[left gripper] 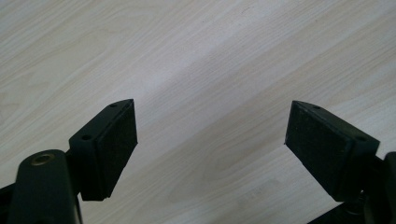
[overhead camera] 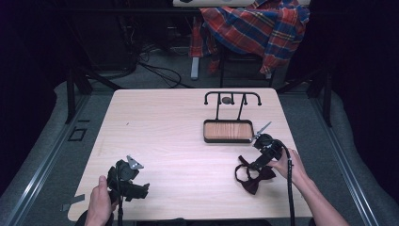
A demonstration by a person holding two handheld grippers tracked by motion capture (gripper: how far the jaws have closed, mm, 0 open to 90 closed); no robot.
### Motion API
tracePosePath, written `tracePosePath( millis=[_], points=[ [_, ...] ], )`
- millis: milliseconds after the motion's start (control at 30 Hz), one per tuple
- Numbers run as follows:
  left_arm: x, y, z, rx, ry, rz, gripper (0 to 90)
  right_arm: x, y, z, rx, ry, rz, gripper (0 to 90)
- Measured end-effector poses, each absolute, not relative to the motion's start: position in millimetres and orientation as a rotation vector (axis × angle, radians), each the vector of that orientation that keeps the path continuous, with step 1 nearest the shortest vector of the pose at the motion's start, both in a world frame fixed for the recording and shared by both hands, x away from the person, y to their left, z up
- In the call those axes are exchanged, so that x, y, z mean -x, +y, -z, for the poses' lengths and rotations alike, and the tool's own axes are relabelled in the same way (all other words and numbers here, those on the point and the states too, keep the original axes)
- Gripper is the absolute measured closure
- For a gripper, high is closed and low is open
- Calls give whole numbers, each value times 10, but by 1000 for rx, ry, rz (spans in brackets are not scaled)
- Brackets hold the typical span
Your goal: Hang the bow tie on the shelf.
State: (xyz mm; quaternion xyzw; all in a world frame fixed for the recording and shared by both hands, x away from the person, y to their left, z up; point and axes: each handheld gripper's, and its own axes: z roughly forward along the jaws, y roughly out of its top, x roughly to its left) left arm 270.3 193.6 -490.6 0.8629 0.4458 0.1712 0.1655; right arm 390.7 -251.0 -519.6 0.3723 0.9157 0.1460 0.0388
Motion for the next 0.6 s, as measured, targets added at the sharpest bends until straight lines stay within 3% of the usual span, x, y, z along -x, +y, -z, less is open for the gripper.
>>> tracePosePath(
  millis=[600],
  points=[
    [-2697,1940,4905,-2448,1269,-490,170,-3882,-2284,5380,-1056,2899,-293,661]
  ],
)
